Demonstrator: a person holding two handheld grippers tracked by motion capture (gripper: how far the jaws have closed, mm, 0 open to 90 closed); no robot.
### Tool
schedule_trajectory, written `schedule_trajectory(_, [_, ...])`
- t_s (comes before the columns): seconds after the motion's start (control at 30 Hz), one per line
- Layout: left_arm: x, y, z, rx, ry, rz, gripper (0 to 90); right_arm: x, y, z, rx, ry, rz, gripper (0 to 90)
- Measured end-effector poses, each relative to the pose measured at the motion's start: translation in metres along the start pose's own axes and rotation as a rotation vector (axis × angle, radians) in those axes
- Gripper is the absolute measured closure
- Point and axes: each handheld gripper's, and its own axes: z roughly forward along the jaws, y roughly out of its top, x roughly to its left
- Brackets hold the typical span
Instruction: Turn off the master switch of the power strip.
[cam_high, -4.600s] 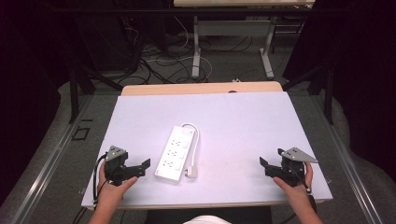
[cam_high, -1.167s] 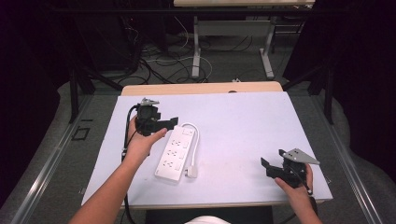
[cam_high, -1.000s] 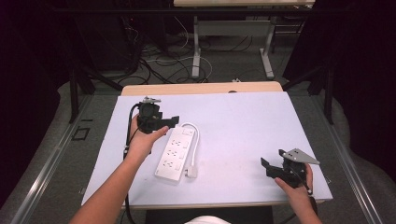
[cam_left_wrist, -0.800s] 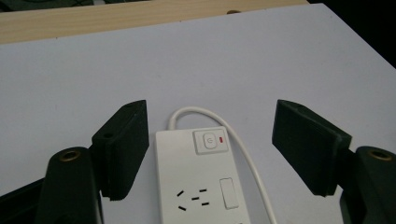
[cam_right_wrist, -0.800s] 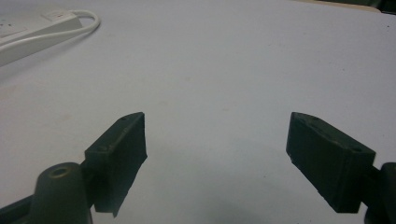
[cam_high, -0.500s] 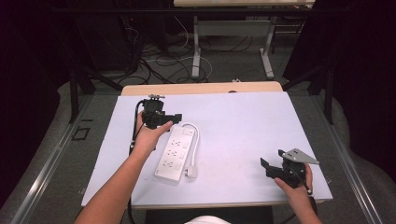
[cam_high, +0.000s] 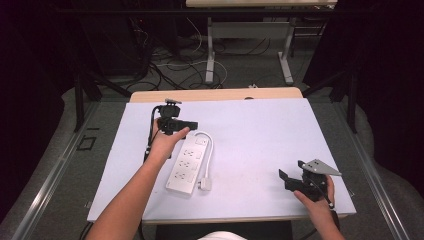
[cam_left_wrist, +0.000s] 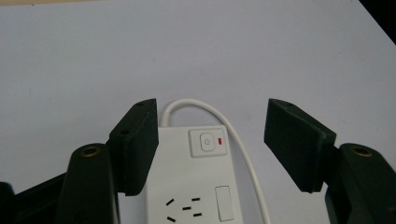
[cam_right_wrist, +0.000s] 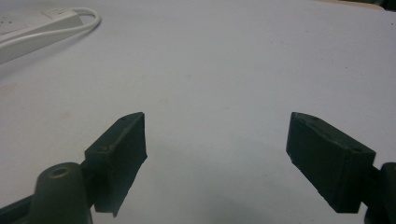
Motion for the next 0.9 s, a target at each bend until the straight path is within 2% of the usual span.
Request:
schedule_trajectory(0.23, [-0.001,0.001,0.01,0.035,0.013,0.01,42.4,0.0,-0.001,0.001,-0.008,0.001,0.005,19.3])
schedule_trajectory(0.27, [-0.002,0.001,0.012,0.035,0.018,0.001,43.6,0.0,-0.001,0.001,-0.008,0.001,0.001,19.3])
schedule_trajectory(0.43, [0.0,0.001,0.018,0.064,0.01,0.006,54.1,0.0,-0.001,0.001,-0.011,0.003,0.007,19.3])
schedule_trajectory(0.5, [-0.001,0.001,0.021,0.058,0.016,0.005,56.9,0.0,-0.001,0.001,-0.008,0.002,0.004,19.3])
schedule_trajectory(0.63, [-0.003,0.0,0.025,0.061,0.039,0.043,64.9,0.0,-0.001,0.002,-0.006,0.003,0.0,19.3])
schedule_trajectory(0.67, [-0.004,-0.001,0.027,0.055,0.041,0.034,66.4,0.0,-0.001,0.002,-0.007,0.002,0.001,19.3])
schedule_trajectory(0.8, [-0.005,-0.002,0.032,0.068,0.039,0.041,71.5,0.0,-0.001,0.002,-0.008,0.006,0.0,19.3])
schedule_trajectory(0.9, [-0.006,-0.003,0.037,0.079,0.038,0.038,71.6,0.001,-0.001,0.002,-0.01,0.0,0.0,19.3])
